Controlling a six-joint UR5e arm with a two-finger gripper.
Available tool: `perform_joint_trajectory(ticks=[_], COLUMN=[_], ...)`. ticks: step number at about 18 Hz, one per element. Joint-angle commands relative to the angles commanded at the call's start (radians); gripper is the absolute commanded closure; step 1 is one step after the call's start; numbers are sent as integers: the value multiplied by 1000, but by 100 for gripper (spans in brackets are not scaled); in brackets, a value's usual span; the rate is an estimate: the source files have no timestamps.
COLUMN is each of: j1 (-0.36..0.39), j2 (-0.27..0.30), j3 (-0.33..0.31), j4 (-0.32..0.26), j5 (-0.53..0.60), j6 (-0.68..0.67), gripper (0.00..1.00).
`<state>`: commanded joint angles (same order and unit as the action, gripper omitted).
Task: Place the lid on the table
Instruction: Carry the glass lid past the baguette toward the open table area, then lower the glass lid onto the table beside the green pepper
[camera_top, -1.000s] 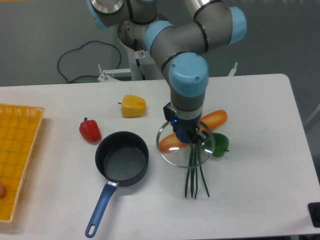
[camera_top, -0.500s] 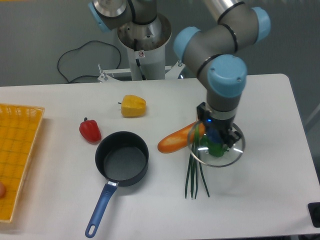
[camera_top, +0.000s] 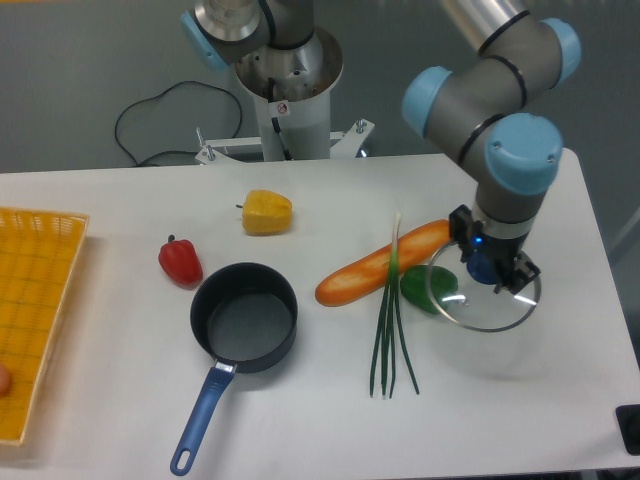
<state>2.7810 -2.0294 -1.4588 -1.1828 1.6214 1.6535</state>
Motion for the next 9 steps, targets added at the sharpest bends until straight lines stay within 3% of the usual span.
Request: perform_joint_trajectory(ticks=[9], j1=[38], j2=[-49], j3=[-20], j4=[14], j5=[2], j6=[54], gripper=[51])
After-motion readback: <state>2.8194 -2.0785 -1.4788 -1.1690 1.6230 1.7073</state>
